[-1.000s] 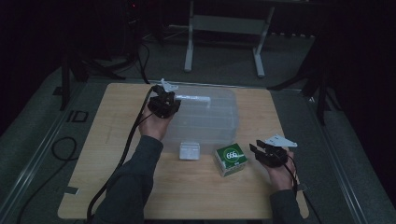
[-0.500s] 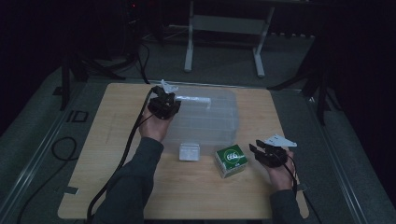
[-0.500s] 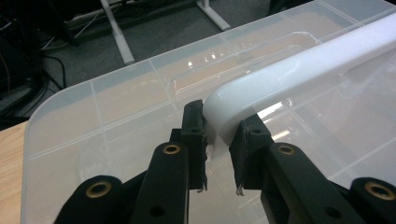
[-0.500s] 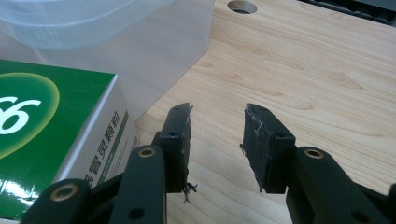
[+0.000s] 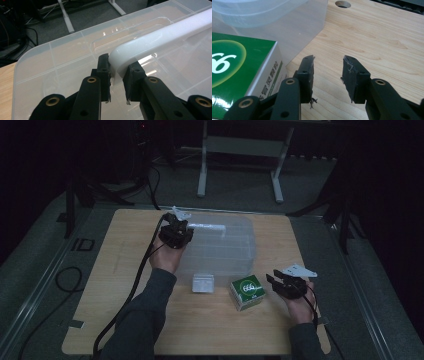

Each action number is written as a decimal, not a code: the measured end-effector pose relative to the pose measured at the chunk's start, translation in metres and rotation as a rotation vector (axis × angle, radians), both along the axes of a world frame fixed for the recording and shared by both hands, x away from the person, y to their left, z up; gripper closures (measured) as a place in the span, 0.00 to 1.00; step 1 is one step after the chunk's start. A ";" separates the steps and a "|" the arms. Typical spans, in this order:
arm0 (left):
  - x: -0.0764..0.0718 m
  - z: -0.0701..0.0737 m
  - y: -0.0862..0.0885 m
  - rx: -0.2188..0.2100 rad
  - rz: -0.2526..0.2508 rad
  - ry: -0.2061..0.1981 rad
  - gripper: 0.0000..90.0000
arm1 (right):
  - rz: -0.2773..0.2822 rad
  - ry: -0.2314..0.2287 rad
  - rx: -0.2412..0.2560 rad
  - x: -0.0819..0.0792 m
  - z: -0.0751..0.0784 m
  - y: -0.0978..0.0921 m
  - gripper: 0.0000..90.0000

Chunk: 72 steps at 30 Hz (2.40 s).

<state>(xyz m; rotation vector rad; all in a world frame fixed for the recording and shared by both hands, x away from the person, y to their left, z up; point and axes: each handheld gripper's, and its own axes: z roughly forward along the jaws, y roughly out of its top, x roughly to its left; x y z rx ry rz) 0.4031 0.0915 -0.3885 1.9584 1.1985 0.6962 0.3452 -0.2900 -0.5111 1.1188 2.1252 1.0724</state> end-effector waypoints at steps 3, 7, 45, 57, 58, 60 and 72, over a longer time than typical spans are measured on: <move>0.000 0.000 0.001 0.003 -0.008 -0.001 0.85 | 0.001 0.000 0.000 0.000 0.000 0.000 0.67; -0.002 0.002 0.004 -0.006 -0.017 -0.005 0.71 | 0.008 -0.024 -0.001 -0.001 0.012 0.002 0.65; -0.107 -0.009 0.051 -0.092 -0.185 -0.168 0.62 | 0.153 -0.173 -0.008 0.029 0.134 0.044 0.60; -0.118 -0.040 0.056 -0.076 -0.205 -0.102 0.62 | 0.236 -0.152 -0.010 0.046 0.150 0.081 0.58; -0.120 -0.043 0.058 -0.079 -0.207 -0.100 0.62 | 0.248 -0.147 -0.001 0.048 0.152 0.084 0.58; -0.121 -0.045 0.059 -0.084 -0.209 -0.100 0.61 | 0.256 -0.143 0.003 0.050 0.154 0.086 0.58; -0.126 -0.068 0.058 -0.059 -0.248 -0.078 0.63 | 0.339 -0.056 -0.067 0.069 0.157 0.128 0.51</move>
